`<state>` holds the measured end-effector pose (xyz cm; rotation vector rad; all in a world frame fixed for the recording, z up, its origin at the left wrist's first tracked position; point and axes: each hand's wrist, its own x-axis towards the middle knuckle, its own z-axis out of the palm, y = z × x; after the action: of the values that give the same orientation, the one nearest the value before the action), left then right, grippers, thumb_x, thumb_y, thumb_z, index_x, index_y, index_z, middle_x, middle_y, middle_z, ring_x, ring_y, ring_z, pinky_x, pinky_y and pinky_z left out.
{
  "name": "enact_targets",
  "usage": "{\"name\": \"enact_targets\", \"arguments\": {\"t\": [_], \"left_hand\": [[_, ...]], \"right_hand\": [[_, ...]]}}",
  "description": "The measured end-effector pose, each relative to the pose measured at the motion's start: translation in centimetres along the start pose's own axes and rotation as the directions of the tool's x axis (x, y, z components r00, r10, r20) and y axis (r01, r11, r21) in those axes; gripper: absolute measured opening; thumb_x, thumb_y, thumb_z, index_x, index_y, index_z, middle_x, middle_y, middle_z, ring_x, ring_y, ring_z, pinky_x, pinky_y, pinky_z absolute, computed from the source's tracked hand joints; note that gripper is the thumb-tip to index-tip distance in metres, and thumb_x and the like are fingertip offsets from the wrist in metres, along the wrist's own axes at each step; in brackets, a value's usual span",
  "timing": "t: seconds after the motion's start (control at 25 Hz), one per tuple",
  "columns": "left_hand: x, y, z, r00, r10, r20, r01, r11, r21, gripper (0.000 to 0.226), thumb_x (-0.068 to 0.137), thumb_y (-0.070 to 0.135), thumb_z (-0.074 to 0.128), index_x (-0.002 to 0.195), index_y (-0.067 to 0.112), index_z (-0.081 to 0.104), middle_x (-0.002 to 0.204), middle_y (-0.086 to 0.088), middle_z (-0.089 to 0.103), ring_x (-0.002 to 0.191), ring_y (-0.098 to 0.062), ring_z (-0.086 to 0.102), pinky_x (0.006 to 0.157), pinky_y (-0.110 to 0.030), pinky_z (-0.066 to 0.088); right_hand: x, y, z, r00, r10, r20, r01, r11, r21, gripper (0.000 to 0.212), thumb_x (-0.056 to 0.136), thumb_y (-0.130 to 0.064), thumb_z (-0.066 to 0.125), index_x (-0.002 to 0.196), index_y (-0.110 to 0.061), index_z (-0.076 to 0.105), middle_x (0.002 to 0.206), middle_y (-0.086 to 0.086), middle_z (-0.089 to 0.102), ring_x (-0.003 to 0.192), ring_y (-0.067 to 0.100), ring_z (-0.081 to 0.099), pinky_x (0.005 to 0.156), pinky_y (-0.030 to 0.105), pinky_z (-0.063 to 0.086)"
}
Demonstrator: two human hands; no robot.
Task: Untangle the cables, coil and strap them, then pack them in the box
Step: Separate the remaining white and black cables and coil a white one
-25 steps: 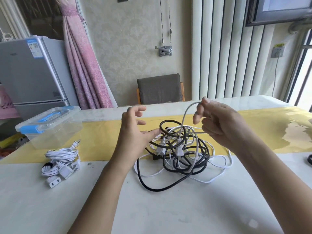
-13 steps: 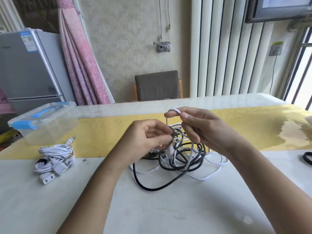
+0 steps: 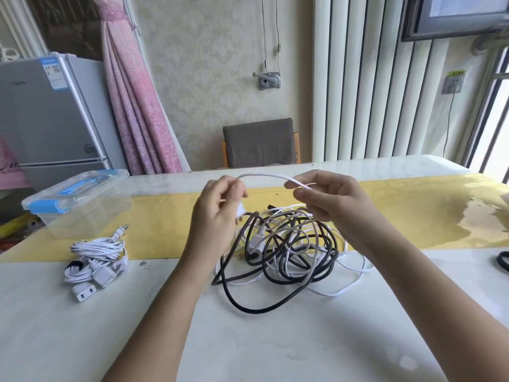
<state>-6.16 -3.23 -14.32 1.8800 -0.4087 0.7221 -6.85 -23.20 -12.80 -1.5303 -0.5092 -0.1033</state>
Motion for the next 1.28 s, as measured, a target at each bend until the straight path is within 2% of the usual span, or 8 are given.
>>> {"name": "enact_targets", "arguments": {"t": [0.2,0.4,0.6,0.72,0.8,0.92,1.12,1.28], "left_hand": [[0.3,2.5,-1.6,0.973,-0.134,0.187,0.230,0.602,-0.765,0.036,0.092,0.025,0.044,0.059,0.021,0.059,0.068,0.004,0.060,0.069,-0.011,0.062,0.065,-0.021,0.052],[0.7,2.7,-2.5,0.960,-0.221,0.174,0.242,0.332,-0.912,0.042,0.094,0.023,0.040,0.057,0.022,0.060,0.082,0.004,0.070,0.085,-0.010,0.069,0.068,-0.021,0.055],[2.4,-0.4,-5.2,0.885,-0.465,-0.026,0.106,0.255,-0.961,0.023,0.084,0.012,0.050,0.064,0.019,0.060,0.077,0.006,0.068,0.076,-0.008,0.068,0.067,-0.019,0.054],[3.0,-4.4,-6.7,0.718,-0.668,-0.193,0.309,0.555,-0.772,0.026,0.092,0.009,0.046,0.068,0.016,0.052,0.067,0.003,0.062,0.057,-0.009,0.062,0.056,-0.022,0.048],[2.7,-6.5,-6.6,0.741,-0.583,-0.335,0.576,0.807,-0.129,0.027,0.088,0.020,0.050,0.064,0.015,0.061,0.066,-0.007,0.064,0.066,-0.021,0.061,0.061,-0.029,0.040],[1.4,-6.9,-4.8,0.824,-0.541,-0.165,0.532,0.641,0.553,0.026,0.086,0.021,0.051,0.076,0.011,0.074,0.084,-0.016,0.067,0.088,-0.031,0.061,0.071,-0.032,0.040],[0.1,-1.0,-1.1,0.990,-0.138,-0.023,0.139,0.988,0.065,0.024,0.092,0.034,0.046,0.093,0.023,0.067,0.098,0.009,0.070,0.096,-0.008,0.062,0.083,-0.020,0.044],[-2.5,2.0,2.4,0.962,0.133,0.240,-0.133,0.991,-0.017,0.022,0.095,0.036,0.050,0.097,0.019,0.064,0.066,0.021,0.059,0.060,0.000,0.054,0.060,-0.020,0.042]], "right_hand": [[0.6,0.8,-0.5,0.829,-0.219,-0.514,0.044,0.943,-0.330,0.019,0.089,-0.004,0.054,0.086,-0.018,0.067,0.051,-0.001,0.060,0.047,0.011,0.054,0.053,0.028,0.046],[0.6,-1.4,-5.1,0.637,-0.308,-0.706,0.049,0.931,-0.362,0.008,0.087,-0.029,0.067,0.089,-0.021,0.066,0.070,-0.002,0.060,0.059,0.008,0.053,0.060,0.023,0.042],[-0.3,-1.2,-8.2,0.730,-0.331,-0.598,-0.254,0.681,-0.687,0.018,0.075,-0.031,0.078,0.077,-0.014,0.071,0.065,-0.001,0.058,0.059,0.013,0.052,0.052,0.018,0.031],[-0.2,-0.9,-7.9,0.845,-0.180,-0.504,-0.203,0.763,-0.613,0.017,0.076,-0.028,0.077,0.069,-0.014,0.070,0.047,-0.002,0.055,0.038,0.007,0.041,0.039,0.012,0.028],[-0.2,-1.4,-7.7,0.897,-0.113,-0.427,-0.123,0.864,-0.488,0.005,0.081,-0.019,0.073,0.077,-0.017,0.072,0.051,-0.005,0.062,0.039,0.003,0.043,0.042,0.012,0.032],[-0.2,-1.5,-6.4,0.983,0.017,-0.182,-0.056,0.975,-0.214,0.020,0.091,-0.003,0.057,0.107,-0.009,0.068,0.082,0.004,0.075,0.064,0.011,0.068,0.052,0.016,0.047],[0.2,0.0,-1.3,0.998,0.001,-0.064,-0.028,0.905,-0.425,0.021,0.096,-0.008,0.052,0.112,-0.008,0.066,0.079,-0.005,0.074,0.055,0.011,0.065,0.049,0.023,0.051],[0.0,1.2,1.1,0.994,-0.102,-0.034,0.055,0.756,-0.652,0.020,0.097,-0.022,0.051,0.103,-0.018,0.070,0.055,-0.022,0.060,0.044,0.005,0.051,0.049,0.017,0.043]]}}
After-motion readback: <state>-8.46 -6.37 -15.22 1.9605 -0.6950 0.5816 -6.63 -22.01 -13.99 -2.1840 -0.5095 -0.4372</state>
